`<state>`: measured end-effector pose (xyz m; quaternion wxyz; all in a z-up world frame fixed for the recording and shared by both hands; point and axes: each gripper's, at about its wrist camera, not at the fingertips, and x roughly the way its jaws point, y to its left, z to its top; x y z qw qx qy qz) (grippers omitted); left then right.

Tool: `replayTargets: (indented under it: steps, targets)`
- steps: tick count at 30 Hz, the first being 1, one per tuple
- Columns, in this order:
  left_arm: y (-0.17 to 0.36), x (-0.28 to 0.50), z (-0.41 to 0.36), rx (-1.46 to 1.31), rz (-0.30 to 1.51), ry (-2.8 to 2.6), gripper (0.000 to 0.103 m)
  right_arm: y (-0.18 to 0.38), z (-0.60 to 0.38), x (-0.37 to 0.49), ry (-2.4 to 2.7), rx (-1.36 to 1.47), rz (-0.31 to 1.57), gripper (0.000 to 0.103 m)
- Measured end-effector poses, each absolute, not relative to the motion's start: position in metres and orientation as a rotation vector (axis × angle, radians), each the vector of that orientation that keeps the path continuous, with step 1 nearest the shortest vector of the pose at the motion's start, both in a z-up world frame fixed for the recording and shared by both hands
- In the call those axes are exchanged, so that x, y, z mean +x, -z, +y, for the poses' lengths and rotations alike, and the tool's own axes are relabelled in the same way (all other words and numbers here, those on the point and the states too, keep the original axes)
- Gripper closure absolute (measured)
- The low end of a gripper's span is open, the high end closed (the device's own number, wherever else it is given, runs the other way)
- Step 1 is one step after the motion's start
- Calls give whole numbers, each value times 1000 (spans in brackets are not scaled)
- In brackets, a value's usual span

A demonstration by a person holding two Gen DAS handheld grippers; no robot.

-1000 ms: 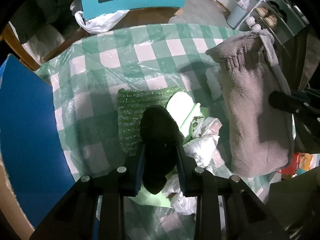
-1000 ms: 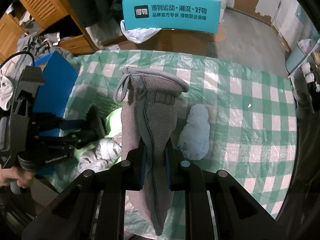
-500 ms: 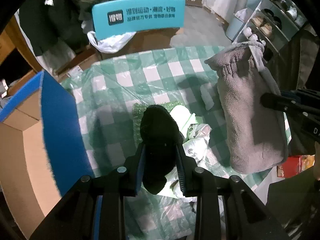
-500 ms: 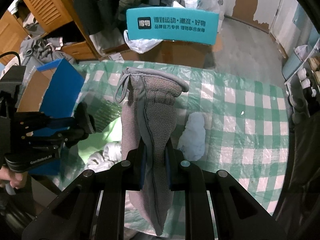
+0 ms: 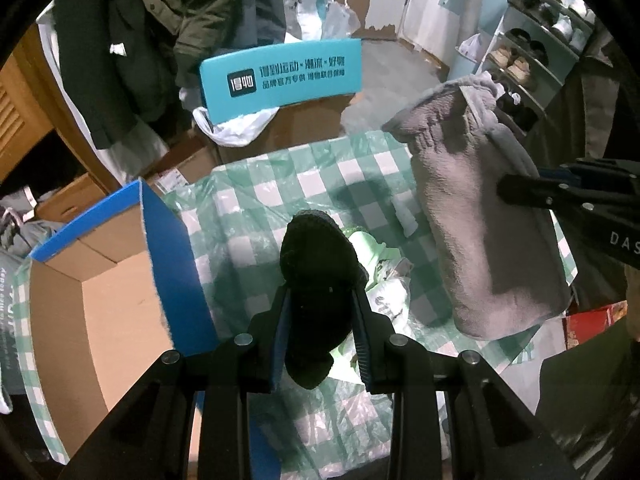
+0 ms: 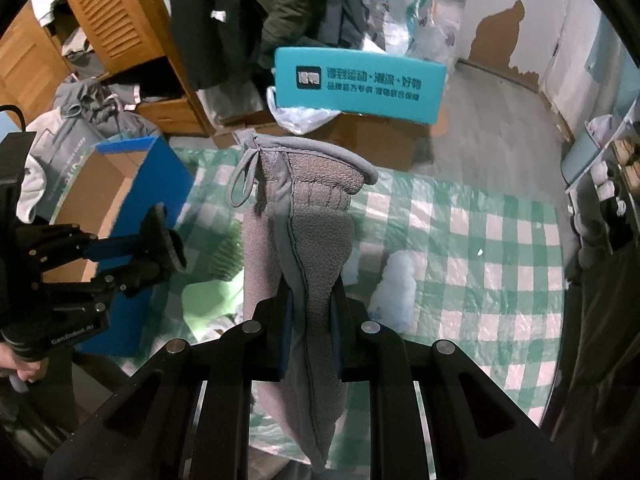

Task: Organize soft objects
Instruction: 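Carry the grey fleece bag with the right gripper over the cardboard box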

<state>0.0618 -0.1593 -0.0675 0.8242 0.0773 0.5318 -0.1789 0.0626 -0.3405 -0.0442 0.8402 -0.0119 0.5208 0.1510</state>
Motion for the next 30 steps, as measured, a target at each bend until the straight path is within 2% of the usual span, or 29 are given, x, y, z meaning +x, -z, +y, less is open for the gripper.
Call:
replayTargets:
  steps: [30]
  targets:
    - [33, 52, -59, 5, 1092, 303, 73, -10, -253, 57, -463, -62, 1009, 88]
